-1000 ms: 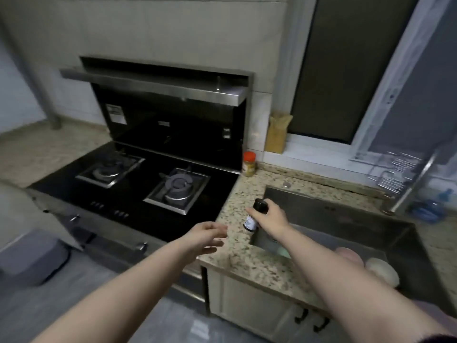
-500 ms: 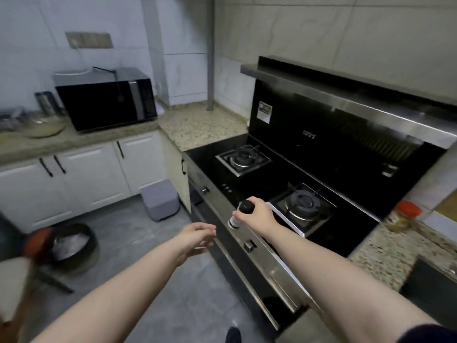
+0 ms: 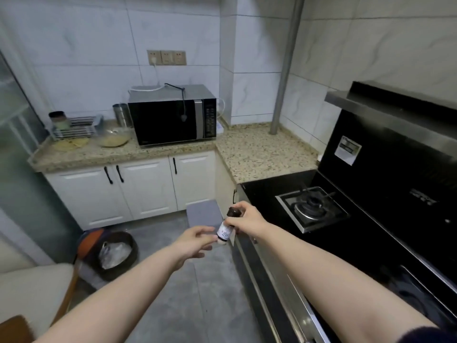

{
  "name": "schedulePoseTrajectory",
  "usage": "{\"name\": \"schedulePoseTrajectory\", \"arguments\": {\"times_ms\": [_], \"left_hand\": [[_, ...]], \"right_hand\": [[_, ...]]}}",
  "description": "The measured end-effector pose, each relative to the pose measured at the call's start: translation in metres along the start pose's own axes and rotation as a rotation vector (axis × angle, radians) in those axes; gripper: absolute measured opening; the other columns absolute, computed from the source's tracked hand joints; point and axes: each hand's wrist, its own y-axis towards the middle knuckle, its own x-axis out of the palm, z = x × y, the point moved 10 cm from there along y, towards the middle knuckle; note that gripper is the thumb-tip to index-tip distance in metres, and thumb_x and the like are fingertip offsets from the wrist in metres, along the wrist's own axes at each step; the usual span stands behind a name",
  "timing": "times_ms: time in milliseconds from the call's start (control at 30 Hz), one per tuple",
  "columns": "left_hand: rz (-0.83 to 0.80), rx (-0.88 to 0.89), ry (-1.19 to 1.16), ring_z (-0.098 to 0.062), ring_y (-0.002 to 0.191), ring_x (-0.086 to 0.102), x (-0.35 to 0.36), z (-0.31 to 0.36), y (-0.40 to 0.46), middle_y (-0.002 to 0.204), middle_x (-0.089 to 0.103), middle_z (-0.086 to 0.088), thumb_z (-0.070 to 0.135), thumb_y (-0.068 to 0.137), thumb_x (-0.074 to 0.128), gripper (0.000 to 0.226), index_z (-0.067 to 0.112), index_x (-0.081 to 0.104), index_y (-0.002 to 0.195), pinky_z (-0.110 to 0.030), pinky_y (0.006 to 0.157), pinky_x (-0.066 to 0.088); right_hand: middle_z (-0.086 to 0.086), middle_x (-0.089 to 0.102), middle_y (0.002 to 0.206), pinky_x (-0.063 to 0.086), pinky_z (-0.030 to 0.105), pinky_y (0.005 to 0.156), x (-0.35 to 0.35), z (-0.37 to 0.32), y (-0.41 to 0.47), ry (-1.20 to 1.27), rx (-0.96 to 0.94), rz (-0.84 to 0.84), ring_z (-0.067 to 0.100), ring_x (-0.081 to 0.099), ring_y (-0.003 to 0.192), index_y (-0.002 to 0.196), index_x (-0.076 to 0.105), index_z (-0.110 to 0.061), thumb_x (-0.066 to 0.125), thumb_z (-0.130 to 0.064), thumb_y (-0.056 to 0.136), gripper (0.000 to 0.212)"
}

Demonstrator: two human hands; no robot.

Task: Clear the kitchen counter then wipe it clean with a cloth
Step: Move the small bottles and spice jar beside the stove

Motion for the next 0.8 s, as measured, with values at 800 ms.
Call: {"name": "schedulePoseTrajectory", "arguments": {"times_ms": [800], "left_hand": [[-0.253,0.279,0.372,-0.016,0.087,0.064,-0.138,0.152,0.316,0.093,0.068,-0.004,0.018,0.072,0.087,0.032,0.012,0.069,0.097,-0.032,0.087,0.052]], "right_hand": [[-0.013,0.065,0.057,0.05,0.02,0.066,0.031,-0.088,0.265,0.4,0.105,0.058,0.006,0.062,0.062,0.118,0.064,-0.011,0.078,-0.004,0.08,0.041]]}}
